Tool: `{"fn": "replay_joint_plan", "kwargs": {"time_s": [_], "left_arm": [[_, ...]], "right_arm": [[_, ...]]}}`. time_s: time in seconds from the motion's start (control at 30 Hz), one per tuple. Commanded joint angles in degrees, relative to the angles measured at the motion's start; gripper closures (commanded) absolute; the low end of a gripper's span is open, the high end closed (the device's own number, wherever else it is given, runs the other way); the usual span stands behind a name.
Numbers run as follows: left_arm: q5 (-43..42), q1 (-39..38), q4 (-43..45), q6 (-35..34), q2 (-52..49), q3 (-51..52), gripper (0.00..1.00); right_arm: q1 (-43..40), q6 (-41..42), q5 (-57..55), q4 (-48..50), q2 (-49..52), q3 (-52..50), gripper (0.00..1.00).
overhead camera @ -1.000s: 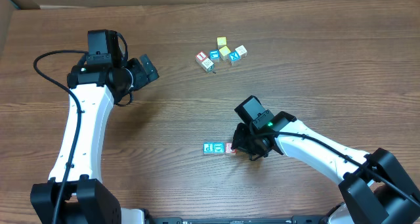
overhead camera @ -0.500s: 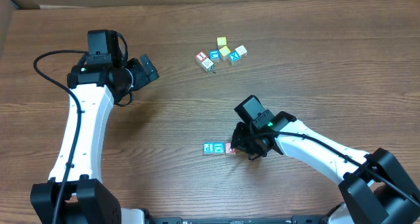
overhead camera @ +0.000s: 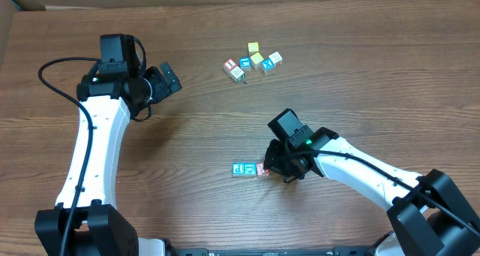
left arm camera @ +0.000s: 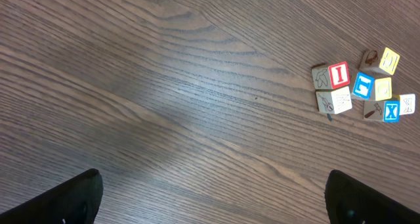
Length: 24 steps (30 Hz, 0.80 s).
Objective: Flip 3 blocks
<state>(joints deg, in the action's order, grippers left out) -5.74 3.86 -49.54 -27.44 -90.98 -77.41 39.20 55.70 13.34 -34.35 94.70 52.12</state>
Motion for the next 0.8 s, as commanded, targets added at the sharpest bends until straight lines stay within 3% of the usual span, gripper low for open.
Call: {"fn": "replay_joint_plan", "kwargs": {"time_s": [0.0, 0.77], "left_arm": [[0.2, 0.2, 0.1, 0.6, 0.3, -0.5, 0.00], [0.2, 0.2, 0.1, 0.6, 0.3, -0.5, 0.00]], "right_arm": [[0.3, 0.5, 0.2, -0.4, -0.2, -0.4, 0.96], [3.1, 1.4, -0.6, -0.6, -0.2, -0.4, 0.96]]}}
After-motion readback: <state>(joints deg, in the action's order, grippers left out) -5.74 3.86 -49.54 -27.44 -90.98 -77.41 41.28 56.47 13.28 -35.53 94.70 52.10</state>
